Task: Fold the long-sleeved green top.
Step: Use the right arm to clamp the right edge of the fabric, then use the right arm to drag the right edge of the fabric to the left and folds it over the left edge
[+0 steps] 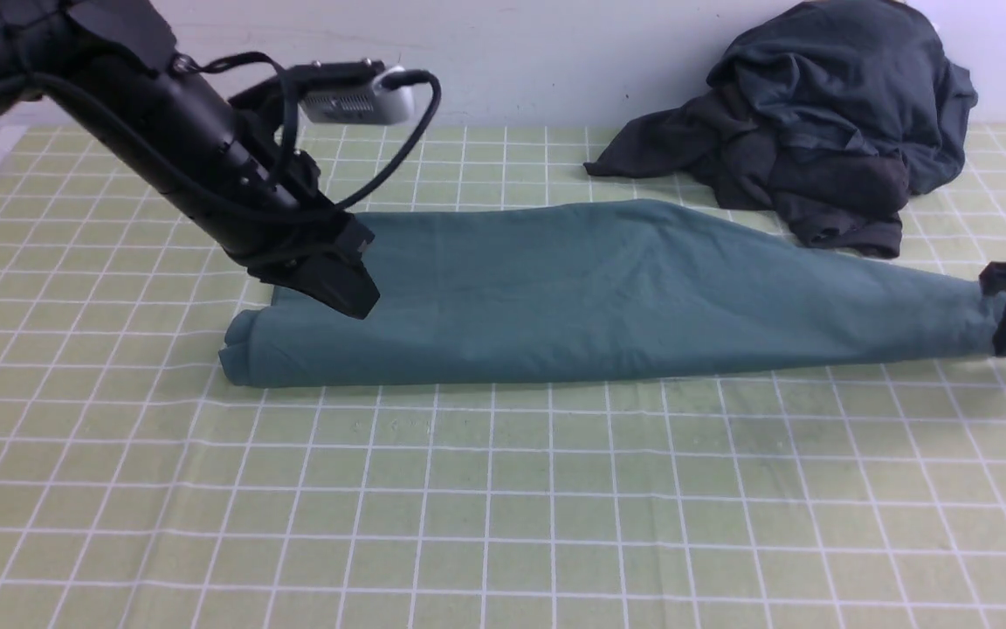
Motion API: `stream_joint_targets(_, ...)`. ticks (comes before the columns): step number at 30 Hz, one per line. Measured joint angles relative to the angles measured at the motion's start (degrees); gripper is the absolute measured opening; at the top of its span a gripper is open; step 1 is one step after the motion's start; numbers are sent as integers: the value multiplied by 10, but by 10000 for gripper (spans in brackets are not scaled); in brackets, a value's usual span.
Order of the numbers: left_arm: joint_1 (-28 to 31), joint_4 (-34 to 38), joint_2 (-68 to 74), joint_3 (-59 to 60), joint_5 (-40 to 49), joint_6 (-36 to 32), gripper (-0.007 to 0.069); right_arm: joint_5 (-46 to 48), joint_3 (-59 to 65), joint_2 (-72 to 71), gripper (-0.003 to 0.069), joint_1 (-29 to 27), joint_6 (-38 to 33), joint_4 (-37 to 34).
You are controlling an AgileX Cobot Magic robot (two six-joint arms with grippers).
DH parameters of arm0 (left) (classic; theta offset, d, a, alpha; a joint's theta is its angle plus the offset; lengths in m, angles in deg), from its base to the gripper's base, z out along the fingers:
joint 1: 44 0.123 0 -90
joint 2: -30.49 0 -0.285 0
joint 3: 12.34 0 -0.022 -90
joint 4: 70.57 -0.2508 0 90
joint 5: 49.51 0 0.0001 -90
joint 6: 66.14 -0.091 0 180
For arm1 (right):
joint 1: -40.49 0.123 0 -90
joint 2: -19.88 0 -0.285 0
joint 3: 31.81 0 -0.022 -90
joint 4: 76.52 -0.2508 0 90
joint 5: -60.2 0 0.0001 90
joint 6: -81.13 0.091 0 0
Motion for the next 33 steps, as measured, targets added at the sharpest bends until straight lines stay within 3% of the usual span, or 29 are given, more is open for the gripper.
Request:
stream_joint_targets(5, 0, 1, -118, 43, -7, -8, -3, -29, 1, 0, 436, -3, 20, -28)
stream_joint_targets(11, 0, -17, -247, 68, -5, -9, -3, -59, 1, 21, 439, -1, 33, -33)
stream_joint_targets(15, 0, -32, -322, 107, 0, -9, -3, -63, -2, 37, 380, -1, 29, -39)
stream_joint_targets(19, 0, -82, -420, 196, 1, -6, -3, -53, -8, 39, 207, -1, -54, -37)
stream_joint_targets(23, 0, -124, -502, 313, -22, 18, -3, -17, -39, 24, 55, -10, -75, -15)
stream_joint_targets(29, 0, -164, -580, 497, -116, 30, -3, 49, -147, -39, 34, -35, -89, -1)
stream_joint_targets(33, 0, -156, -613, 577, -219, 33, -3, 85, -196, -78, 34, -28, -98, -73)
